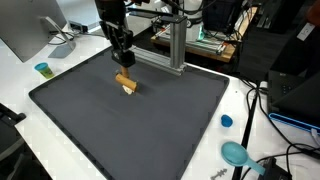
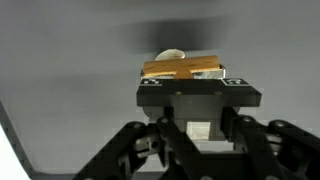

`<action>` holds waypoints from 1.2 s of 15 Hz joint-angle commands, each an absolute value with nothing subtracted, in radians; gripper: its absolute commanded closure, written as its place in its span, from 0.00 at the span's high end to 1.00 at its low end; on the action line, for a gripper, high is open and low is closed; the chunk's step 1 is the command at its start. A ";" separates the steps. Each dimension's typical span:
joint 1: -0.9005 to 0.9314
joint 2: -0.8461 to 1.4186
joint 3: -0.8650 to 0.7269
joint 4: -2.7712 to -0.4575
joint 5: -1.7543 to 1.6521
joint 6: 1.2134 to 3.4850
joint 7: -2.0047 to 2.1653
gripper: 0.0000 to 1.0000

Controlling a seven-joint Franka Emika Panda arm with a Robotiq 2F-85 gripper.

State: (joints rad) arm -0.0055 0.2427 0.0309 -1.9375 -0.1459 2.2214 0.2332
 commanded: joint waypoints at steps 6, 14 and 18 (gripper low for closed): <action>0.010 0.264 -0.021 -1.924 -0.146 2.245 0.247 0.22; 0.032 0.348 -0.038 -1.908 -0.172 2.241 0.294 0.22; 0.046 0.359 -0.055 -1.898 -0.200 2.184 0.315 0.22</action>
